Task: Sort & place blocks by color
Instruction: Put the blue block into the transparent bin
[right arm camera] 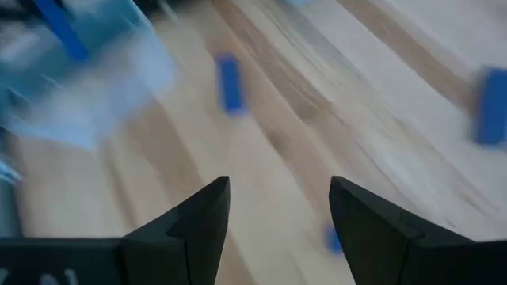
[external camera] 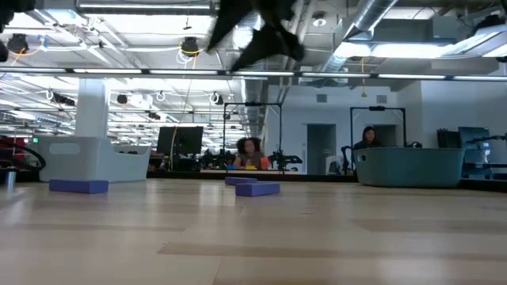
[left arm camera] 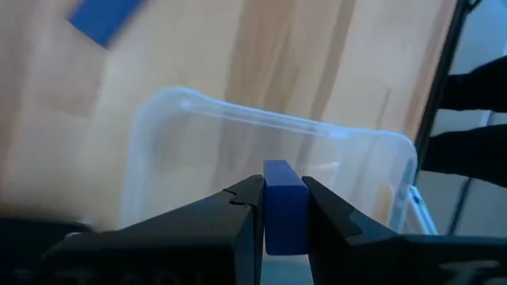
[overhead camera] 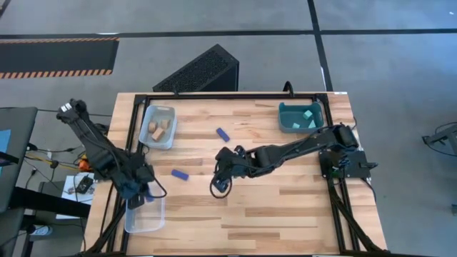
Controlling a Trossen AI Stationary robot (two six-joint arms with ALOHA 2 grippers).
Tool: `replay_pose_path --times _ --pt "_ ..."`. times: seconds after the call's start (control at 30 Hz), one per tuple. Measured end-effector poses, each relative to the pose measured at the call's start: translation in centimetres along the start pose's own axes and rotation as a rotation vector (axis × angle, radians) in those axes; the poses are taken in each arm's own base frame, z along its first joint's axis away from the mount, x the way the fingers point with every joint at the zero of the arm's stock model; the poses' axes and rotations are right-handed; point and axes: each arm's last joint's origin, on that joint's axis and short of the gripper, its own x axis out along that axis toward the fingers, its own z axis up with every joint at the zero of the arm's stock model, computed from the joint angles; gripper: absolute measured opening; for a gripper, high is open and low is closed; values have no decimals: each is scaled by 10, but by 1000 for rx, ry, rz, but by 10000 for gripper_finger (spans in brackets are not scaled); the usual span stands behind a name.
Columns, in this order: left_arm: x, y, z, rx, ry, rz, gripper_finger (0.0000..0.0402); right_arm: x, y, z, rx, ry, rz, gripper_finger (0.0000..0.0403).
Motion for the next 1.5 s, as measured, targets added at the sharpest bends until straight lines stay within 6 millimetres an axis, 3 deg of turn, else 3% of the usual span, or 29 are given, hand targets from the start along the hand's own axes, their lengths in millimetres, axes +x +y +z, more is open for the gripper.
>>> replay_pose_path --times 0.3,0.6,1.13,1.2,1.3,1.4,1.5 --pt "9 -6 -8 -31 14 -57 40 22 2 -4 4 42 59 240" --pt "10 -9 -14 -44 40 -55 40 24 1 0 -39 23 67 240" --pt "32 -23 -19 4 92 26 42 32 -11 5 -253 34 32 240" --pt "33 -23 -18 -8 88 30 46 37 -15 2 -313 71 17 240" --pt "32 -22 -14 -68 45 26 65 61 -22 -5 -479 109 -7 240" --pt "29 -20 -12 -89 34 16 104 88 -32 -22 -702 223 -26 240" --pt "26 -18 -12 -113 65 0 147 101 -42 -33 -867 329 -21 240"
